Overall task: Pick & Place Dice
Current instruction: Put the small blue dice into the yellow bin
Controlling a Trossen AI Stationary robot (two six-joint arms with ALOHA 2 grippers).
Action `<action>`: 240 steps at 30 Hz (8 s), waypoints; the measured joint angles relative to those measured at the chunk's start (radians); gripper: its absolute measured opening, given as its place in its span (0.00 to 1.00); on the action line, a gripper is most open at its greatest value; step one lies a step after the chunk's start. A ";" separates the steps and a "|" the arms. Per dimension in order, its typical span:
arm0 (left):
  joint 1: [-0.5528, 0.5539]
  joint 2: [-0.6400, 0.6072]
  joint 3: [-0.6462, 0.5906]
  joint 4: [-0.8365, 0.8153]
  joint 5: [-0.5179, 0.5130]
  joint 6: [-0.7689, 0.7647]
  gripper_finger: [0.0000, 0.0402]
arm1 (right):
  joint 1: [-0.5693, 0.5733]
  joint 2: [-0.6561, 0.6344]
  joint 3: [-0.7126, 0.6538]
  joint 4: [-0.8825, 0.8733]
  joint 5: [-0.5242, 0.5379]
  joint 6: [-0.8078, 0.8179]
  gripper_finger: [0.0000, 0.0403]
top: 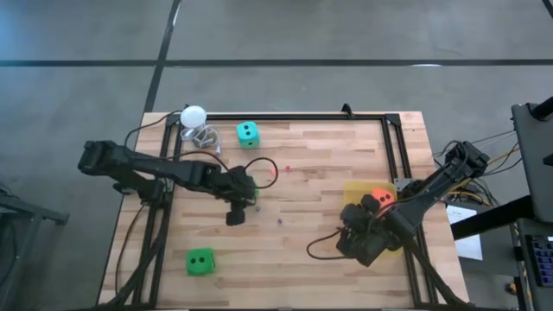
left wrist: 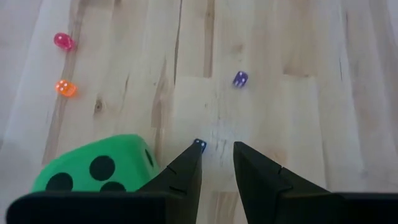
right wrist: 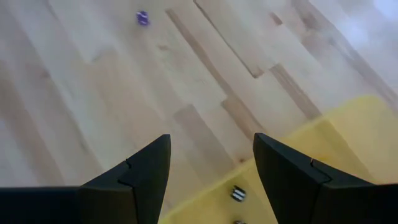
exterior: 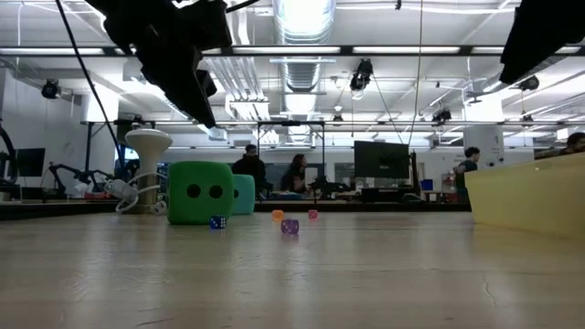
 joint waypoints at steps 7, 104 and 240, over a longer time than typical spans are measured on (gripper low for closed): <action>0.000 0.003 0.000 -0.043 0.000 0.045 0.25 | 0.000 0.000 0.000 0.079 0.033 -0.067 0.56; -0.051 0.385 0.217 -0.160 -0.146 0.486 0.25 | 0.002 -0.003 0.000 0.102 0.075 -0.262 0.56; 0.002 0.516 0.150 0.064 0.044 0.321 0.19 | 0.052 0.030 -0.001 0.168 0.033 -0.253 0.56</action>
